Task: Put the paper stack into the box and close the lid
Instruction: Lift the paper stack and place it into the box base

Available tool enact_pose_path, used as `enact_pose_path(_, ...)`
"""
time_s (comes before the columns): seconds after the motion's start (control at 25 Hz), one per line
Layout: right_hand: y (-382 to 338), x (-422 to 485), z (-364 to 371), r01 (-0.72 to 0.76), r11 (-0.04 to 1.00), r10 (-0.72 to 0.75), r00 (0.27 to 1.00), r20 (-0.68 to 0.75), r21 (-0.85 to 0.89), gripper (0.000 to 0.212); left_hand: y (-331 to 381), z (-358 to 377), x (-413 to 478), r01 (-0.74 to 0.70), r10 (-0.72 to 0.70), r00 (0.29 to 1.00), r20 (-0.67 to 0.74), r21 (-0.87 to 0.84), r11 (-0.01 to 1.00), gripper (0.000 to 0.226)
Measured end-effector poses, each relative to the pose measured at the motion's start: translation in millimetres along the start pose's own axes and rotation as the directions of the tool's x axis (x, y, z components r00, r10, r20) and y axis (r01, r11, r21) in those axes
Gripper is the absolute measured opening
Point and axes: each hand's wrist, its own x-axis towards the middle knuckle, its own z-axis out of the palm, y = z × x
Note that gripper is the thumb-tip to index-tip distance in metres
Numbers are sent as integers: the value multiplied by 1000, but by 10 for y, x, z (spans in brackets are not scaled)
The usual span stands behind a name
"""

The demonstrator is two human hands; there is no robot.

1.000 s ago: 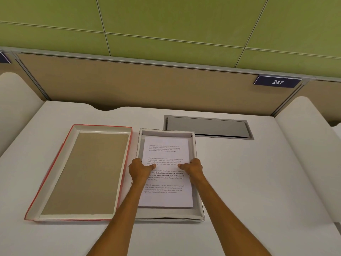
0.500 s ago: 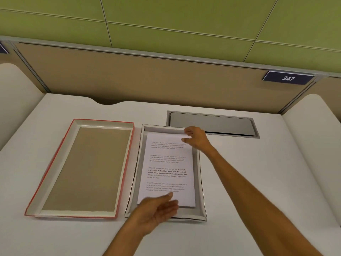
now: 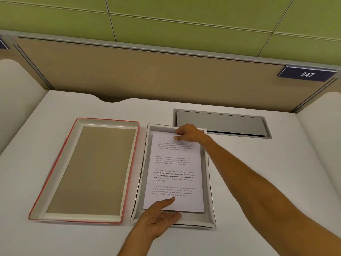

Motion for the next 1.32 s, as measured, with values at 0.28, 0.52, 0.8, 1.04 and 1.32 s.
enact_pose_path(0.28, 72, 92, 43, -1, 996, 2, 1000, -6, 89, 41, 68, -19, 114, 19, -18, 1000, 6, -20, 1000, 45)
enact_pose_path(0.52, 80, 129, 48, -22, 990, 24, 1000, -10, 138, 39, 66, -18, 164, -5, 5, 1000, -7, -4, 1000, 45)
enact_pose_path(0.8, 66, 98, 59, -10, 993, 13, 1000, -21, 117, 40, 65, -16, 159, -10, 10, 1000, -8, -29, 1000, 42)
enact_pose_path(1.04, 103, -1, 59, 35, 998, -35, 999, 6, 47, 50, 44, -82, 85, -4, 9, 998, 62, -81, 997, 51)
enact_pose_path(1.32, -155, -258, -70, 38, 995, -29, 995, -96, 88, 60, 263, -164, -407, -141, 122, 986, 114, 178, 974, 46)
